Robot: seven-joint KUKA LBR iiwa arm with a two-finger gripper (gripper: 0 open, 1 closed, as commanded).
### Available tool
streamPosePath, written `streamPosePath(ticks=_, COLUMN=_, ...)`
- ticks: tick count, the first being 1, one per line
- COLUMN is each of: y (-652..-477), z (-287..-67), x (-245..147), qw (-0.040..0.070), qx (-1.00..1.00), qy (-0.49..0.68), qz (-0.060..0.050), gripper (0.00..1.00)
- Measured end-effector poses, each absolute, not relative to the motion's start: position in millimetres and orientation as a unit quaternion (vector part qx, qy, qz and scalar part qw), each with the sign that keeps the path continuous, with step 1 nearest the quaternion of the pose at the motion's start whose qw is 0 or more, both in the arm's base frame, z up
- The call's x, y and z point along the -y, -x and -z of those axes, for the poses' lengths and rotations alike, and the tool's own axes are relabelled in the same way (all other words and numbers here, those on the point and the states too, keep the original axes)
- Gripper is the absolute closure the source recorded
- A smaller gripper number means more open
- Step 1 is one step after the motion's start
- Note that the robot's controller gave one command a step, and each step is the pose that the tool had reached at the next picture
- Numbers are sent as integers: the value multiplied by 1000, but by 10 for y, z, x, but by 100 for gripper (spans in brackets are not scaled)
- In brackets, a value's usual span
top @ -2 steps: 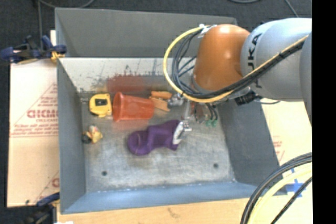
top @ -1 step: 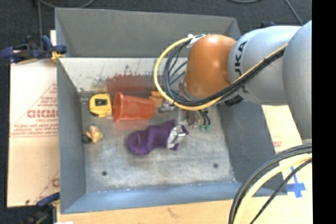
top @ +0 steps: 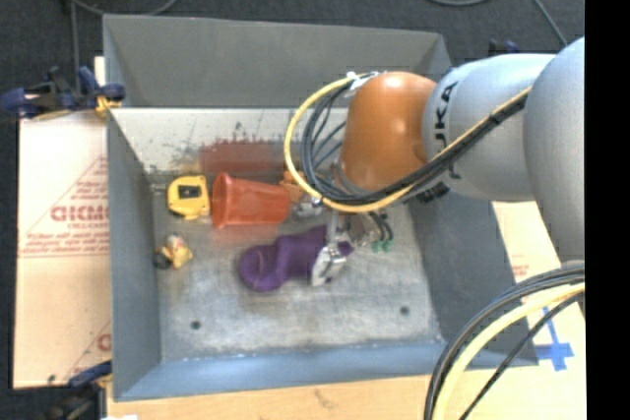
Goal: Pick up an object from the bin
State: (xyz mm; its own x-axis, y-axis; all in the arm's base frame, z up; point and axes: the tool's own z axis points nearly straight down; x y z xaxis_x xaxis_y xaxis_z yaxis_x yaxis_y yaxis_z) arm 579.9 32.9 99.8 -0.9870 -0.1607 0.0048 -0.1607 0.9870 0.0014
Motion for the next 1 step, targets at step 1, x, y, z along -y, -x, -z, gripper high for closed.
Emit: streamPosePath(ticks=1, y=-5848, z=-1221, x=-318, qw=-4, qx=997, qy=-73, qz=1, gripper=0)
